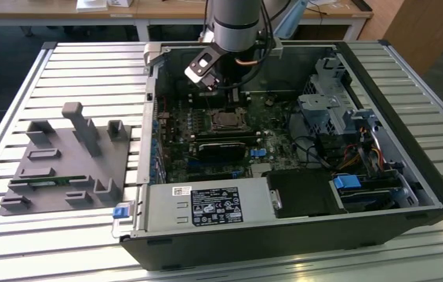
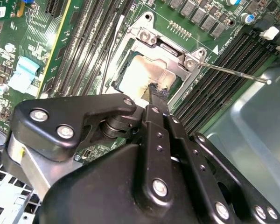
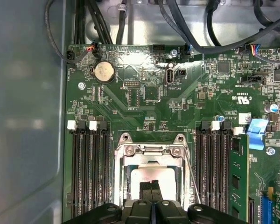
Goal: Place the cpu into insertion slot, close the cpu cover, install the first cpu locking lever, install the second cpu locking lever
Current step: 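Install the first cpu locking lever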
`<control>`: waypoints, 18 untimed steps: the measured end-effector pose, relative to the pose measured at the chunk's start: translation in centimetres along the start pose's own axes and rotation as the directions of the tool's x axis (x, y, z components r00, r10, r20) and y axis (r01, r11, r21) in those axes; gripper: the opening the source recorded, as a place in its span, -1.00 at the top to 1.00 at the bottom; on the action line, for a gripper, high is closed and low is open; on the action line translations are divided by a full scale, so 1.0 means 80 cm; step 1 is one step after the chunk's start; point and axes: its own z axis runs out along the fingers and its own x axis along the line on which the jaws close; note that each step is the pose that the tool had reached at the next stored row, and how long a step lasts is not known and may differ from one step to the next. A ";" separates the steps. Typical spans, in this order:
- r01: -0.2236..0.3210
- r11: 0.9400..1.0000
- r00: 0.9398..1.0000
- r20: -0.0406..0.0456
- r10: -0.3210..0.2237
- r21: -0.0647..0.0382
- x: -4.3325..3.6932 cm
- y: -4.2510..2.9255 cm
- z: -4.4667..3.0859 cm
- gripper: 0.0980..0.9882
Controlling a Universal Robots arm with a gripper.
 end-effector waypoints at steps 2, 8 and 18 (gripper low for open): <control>0.000 1.000 1.000 0.000 0.000 0.000 0.000 0.0000 -0.0014 0.98; 0.000 1.000 1.000 0.000 0.000 0.000 0.000 0.0002 -0.0082 0.98; 0.000 1.000 1.000 0.000 0.000 -0.002 0.000 0.0008 -0.0270 0.98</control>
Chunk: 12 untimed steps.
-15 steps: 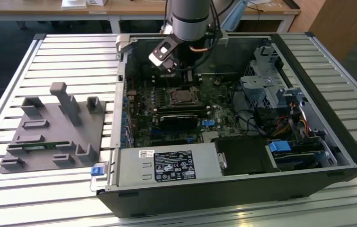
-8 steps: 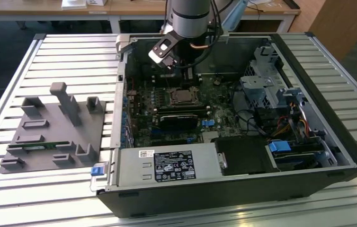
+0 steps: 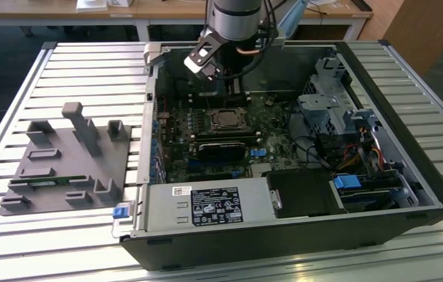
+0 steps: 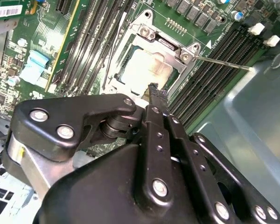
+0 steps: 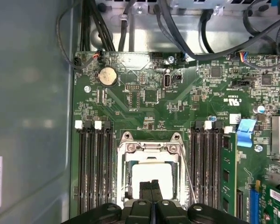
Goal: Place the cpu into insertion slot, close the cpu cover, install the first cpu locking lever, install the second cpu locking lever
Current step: 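Install the first cpu locking lever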
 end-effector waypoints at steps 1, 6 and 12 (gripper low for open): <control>0.000 1.000 1.000 0.000 0.000 0.000 0.000 0.0000 -0.0028 0.98; 0.000 1.000 1.000 0.000 0.000 -0.002 0.000 0.0007 -0.0224 0.98; 0.006 1.000 1.000 0.000 -0.006 -0.005 0.001 0.0011 -0.0368 0.98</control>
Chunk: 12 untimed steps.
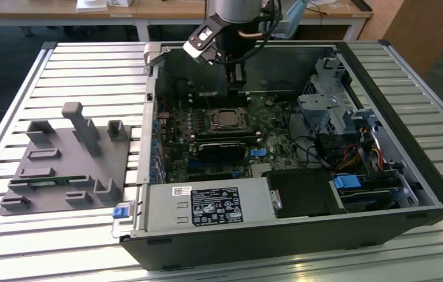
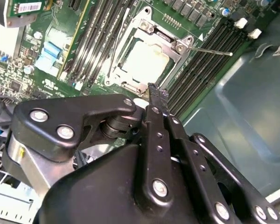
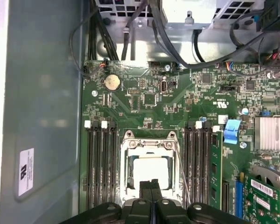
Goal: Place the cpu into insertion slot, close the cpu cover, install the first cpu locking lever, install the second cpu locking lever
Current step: 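Install the first cpu locking lever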
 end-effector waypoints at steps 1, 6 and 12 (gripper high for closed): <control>0.009 1.000 1.000 0.000 -0.009 0.000 0.000 0.0000 0.0000 0.98; 0.097 0.995 0.995 -0.004 -0.097 0.001 0.000 0.0000 -0.0001 0.98; 0.193 0.981 0.981 -0.007 -0.193 0.002 0.000 0.0000 0.0001 0.98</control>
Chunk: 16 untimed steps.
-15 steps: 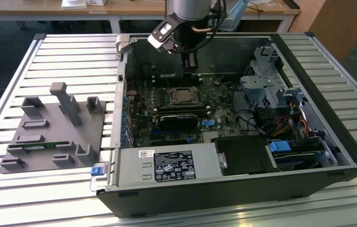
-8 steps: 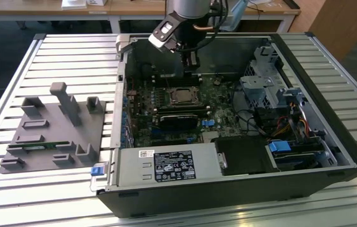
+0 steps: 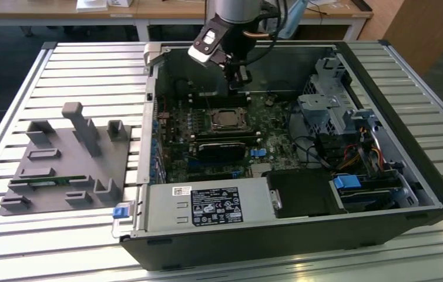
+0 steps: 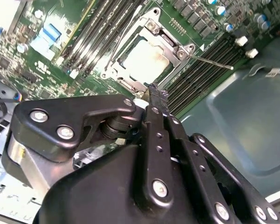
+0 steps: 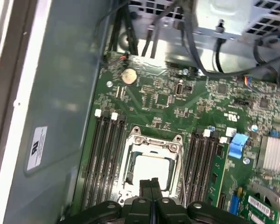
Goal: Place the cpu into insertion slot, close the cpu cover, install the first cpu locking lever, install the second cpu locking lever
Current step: 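Install the first cpu locking lever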
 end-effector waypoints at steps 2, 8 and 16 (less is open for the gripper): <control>0.030 1.000 1.000 -0.001 -0.030 0.000 0.000 0.0000 0.0001 0.98; 0.152 0.988 0.988 -0.006 -0.152 0.002 0.000 0.0000 0.0002 0.98; 0.277 0.961 0.961 -0.011 -0.277 0.003 0.000 0.0000 0.0002 0.98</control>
